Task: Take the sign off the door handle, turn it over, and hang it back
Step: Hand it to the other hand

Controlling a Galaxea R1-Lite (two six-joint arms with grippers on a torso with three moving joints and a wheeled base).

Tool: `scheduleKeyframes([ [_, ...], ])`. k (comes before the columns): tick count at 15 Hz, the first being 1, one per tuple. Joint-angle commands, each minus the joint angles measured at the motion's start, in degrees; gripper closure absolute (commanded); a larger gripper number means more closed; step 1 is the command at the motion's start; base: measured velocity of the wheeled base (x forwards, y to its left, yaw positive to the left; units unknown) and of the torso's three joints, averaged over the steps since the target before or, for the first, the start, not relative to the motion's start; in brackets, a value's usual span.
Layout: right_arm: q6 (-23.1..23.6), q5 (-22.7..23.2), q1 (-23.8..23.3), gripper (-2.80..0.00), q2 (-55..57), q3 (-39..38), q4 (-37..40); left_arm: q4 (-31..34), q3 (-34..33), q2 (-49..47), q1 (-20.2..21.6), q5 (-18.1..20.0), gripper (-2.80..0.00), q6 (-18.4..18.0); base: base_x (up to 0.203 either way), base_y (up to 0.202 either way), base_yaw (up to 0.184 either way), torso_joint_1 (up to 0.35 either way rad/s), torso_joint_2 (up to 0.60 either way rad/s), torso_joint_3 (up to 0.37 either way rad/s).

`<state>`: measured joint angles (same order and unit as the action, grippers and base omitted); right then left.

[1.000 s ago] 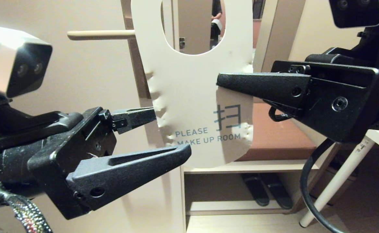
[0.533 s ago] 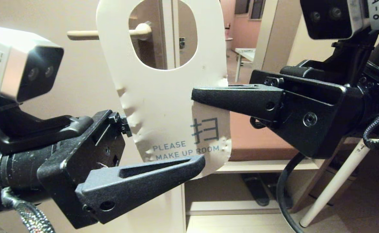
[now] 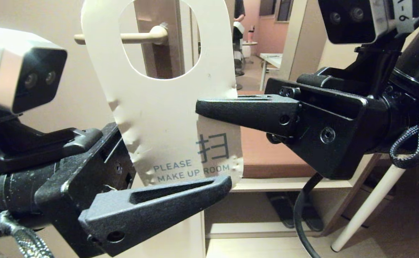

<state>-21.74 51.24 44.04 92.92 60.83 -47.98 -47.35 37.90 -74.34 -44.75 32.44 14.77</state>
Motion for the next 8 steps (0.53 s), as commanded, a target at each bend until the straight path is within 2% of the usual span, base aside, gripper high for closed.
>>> scheduleKeyframes([
  [1,-0.1,-0.1,0.1,0.00,0.3,0.3,-0.3,-0.4,0.0,0.1,-0.1,0.2,-2.80,0.2,0.000,0.000,0.000,0.000,0.00,0.000],
  [5,-0.1,-0.2,0.3,0.00,0.8,0.3,-0.3,-0.6,-0.2,0.1,-0.1,0.2,-2.80,0.0,0.000,0.000,0.000,0.000,0.00,0.000],
  [6,0.0,-0.2,0.8,0.00,0.8,0.3,-0.3,-0.6,-0.1,0.2,-0.1,0.2,0.00,0.3,0.000,0.000,0.000,0.000,0.00,0.000],
  [8,0.1,-0.2,1.0,0.00,0.8,0.0,-0.3,-0.6,-0.1,0.1,-0.1,0.2,0.00,0.6,0.000,0.000,0.000,0.000,0.00,0.000],
])
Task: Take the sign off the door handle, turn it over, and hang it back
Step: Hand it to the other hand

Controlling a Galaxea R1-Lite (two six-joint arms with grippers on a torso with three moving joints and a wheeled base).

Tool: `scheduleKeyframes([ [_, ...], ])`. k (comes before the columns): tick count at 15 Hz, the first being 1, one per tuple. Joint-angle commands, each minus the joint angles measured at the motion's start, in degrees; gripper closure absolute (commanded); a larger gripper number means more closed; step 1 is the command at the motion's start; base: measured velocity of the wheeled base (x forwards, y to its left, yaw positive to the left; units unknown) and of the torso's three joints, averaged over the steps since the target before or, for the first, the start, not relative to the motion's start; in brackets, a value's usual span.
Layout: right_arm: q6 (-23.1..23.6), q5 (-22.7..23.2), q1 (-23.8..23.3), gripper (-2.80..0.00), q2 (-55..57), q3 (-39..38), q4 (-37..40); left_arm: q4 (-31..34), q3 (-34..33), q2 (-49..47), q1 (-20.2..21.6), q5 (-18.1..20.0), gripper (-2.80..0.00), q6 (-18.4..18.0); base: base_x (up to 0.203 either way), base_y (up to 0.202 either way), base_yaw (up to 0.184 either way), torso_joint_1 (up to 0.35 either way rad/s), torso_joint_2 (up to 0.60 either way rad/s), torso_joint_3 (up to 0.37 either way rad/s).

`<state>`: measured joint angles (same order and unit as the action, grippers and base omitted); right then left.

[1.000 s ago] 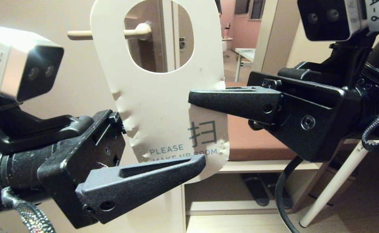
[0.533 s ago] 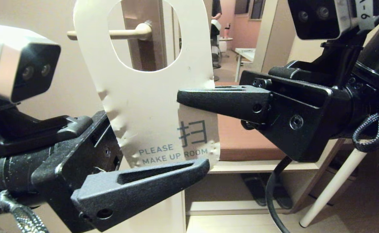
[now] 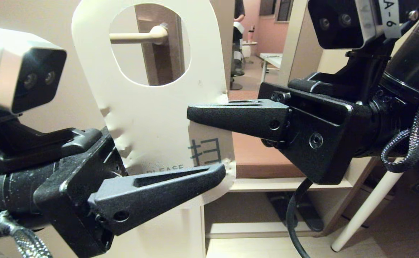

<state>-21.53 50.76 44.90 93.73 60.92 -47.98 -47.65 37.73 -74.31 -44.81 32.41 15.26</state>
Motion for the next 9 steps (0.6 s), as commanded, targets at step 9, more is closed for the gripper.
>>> scheduleKeyframes([
  [9,-0.3,0.3,0.1,0.00,1.4,0.5,-0.3,-0.1,-0.8,0.3,-1.6,0.2,0.00,0.8,0.000,0.000,0.000,0.000,0.00,0.000],
])
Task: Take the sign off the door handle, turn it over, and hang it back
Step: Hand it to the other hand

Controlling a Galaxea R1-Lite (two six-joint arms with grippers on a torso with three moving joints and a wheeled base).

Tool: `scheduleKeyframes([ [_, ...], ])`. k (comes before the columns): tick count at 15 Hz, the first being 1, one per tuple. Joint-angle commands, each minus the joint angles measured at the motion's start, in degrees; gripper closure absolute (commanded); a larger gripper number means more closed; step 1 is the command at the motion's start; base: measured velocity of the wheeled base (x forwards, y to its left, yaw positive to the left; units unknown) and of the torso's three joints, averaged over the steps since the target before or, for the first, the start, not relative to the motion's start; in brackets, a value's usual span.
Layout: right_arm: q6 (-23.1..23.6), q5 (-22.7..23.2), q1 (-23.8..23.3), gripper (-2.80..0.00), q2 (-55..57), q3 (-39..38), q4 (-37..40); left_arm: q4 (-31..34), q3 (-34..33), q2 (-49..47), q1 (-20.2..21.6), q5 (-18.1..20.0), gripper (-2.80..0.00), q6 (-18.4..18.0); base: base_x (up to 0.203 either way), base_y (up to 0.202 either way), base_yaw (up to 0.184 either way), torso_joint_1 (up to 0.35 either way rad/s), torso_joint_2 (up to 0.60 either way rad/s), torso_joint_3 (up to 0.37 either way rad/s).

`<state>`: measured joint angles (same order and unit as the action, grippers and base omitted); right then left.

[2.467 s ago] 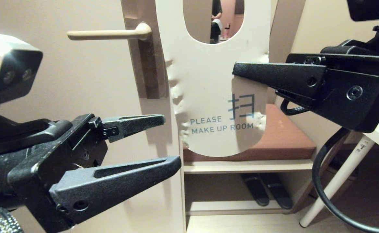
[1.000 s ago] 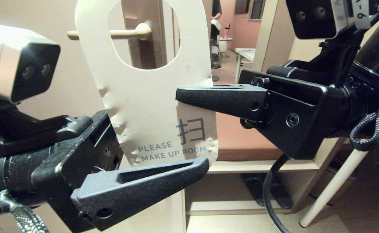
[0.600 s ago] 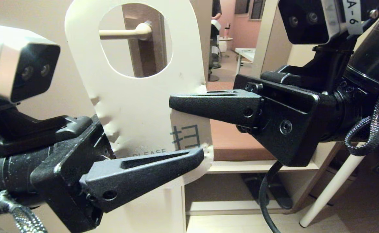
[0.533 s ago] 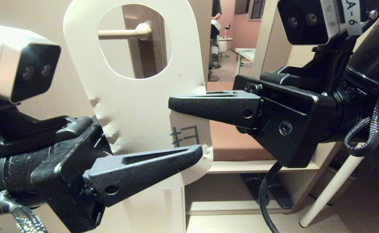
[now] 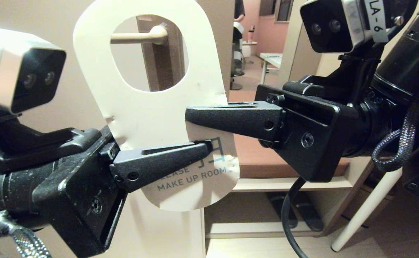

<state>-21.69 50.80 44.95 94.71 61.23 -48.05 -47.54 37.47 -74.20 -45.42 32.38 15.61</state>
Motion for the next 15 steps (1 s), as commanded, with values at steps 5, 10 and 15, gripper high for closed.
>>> scheduleKeyframes([
  [5,-0.3,0.3,0.1,0.00,1.5,0.2,-3.8,-0.2,-1.0,0.3,-2.4,0.2,0.00,1.4,0.000,0.000,0.000,0.000,0.00,0.000],
  [10,-0.2,0.1,0.0,-2.80,1.5,0.2,-3.9,-0.3,-1.5,0.4,-2.4,0.1,0.00,1.4,0.000,0.000,0.000,0.000,0.00,0.000],
  [15,-0.2,-2.8,-1.7,-2.80,1.6,0.0,-3.9,-0.3,-1.9,0.6,-2.3,0.0,0.00,1.4,0.000,0.000,0.000,0.000,0.00,0.000],
])
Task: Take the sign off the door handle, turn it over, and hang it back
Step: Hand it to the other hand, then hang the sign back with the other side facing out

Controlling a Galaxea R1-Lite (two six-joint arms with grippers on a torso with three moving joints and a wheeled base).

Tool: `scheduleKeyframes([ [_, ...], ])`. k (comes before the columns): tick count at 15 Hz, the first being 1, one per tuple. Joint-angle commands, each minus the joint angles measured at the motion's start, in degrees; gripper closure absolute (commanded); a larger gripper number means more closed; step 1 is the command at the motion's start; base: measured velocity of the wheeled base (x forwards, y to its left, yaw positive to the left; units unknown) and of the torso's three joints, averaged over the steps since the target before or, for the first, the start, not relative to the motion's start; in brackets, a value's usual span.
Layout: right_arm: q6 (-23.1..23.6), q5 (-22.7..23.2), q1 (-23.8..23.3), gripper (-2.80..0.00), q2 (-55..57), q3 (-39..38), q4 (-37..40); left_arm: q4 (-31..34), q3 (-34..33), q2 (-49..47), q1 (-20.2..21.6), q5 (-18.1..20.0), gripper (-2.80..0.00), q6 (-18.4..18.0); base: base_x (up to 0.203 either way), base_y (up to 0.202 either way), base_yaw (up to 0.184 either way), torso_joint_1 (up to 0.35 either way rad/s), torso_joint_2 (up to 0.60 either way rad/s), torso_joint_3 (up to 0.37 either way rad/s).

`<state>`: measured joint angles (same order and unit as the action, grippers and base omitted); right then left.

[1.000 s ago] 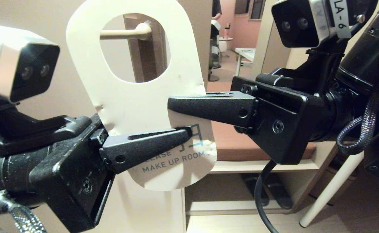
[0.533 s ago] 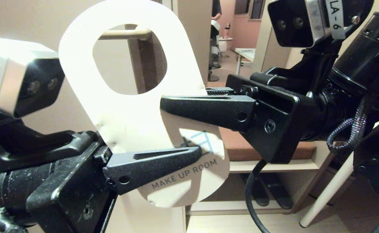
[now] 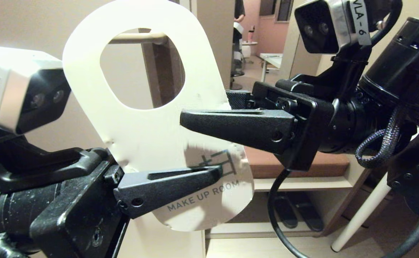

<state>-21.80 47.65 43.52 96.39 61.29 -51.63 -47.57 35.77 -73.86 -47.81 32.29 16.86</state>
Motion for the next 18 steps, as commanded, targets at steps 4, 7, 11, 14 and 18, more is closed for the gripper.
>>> scheduleKeyframes([
  [4,-0.2,-0.3,-7.4,-2.80,-0.7,0.0,-0.3,-0.2,-3.4,3.2,0.4,-0.1,0.00,0.1,0.000,0.000,0.000,0.000,0.00,0.000],
  [7,-0.3,-0.3,-11.3,-2.80,-2.9,-0.4,-0.3,-0.2,-6.1,5.4,1.5,-1.2,0.00,0.2,0.000,0.000,0.000,0.000,0.00,0.000],
  [11,-0.1,-0.6,-12.8,-2.80,-6.4,-1.9,-0.3,-0.3,-6.3,6.5,6.5,-1.3,0.00,0.2,0.000,0.000,0.000,0.000,0.00,0.000],
  [14,0.1,-4.9,-15.8,-2.80,-9.2,-5.2,-0.3,-0.2,-6.5,7.5,9.7,-1.3,0.00,0.0,0.000,0.000,0.000,0.000,0.00,0.000],
  [18,5.8,-12.5,-20.9,-2.80,-10.8,-9.9,-0.4,-0.2,-7.1,7.6,18.1,-2.7,0.00,-1.4,0.000,0.000,0.000,0.000,0.00,0.000],
])
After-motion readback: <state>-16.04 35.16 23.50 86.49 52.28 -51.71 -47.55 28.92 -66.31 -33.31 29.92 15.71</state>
